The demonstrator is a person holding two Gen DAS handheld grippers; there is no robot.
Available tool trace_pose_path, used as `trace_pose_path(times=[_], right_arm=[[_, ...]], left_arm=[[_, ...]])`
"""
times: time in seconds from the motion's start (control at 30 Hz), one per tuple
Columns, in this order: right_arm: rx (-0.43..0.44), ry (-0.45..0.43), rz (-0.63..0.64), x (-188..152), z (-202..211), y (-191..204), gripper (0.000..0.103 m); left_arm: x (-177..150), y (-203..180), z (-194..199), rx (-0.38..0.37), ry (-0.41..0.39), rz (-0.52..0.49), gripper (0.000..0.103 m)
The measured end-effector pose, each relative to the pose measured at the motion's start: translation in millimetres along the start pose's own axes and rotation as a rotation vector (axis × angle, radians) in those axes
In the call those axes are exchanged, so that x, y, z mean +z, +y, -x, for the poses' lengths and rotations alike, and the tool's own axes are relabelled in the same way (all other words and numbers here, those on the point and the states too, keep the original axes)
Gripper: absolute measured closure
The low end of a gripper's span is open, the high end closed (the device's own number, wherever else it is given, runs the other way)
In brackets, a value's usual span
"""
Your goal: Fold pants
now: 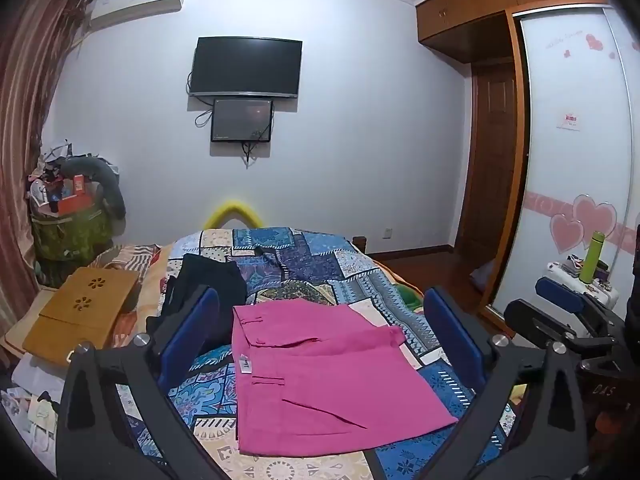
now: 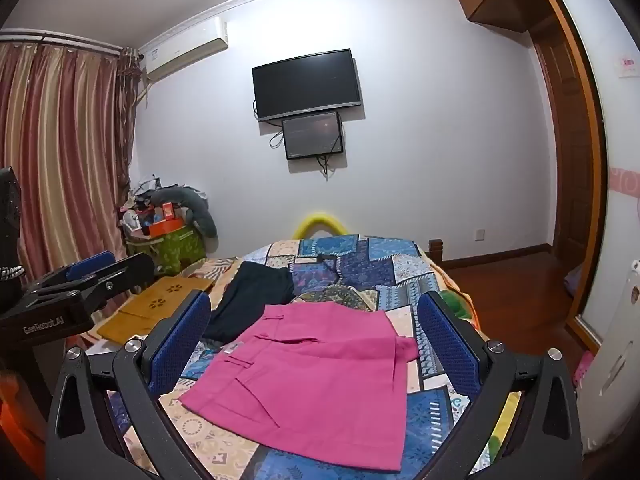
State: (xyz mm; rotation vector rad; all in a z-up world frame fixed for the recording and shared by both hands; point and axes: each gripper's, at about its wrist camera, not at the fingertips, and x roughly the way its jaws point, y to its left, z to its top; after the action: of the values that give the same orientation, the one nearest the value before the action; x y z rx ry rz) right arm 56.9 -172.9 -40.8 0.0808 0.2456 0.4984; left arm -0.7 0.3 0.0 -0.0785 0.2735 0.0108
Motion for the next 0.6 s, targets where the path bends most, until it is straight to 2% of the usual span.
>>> trace_pose_path(times=[0.27, 0.6], right_arm=[[-0.001, 0.008, -0.010, -1.0, -2.0, -1.6, 0.000], [0.000, 0.012, -0.014, -1.6, -3.3, -3.2, 0.000]], left_arm=[[13.2, -2.6, -2.1, 0.004, 0.015, -0.012, 0.000], [3.7, -1.3, 2.7, 0.002, 0.001, -0.003, 0.000]])
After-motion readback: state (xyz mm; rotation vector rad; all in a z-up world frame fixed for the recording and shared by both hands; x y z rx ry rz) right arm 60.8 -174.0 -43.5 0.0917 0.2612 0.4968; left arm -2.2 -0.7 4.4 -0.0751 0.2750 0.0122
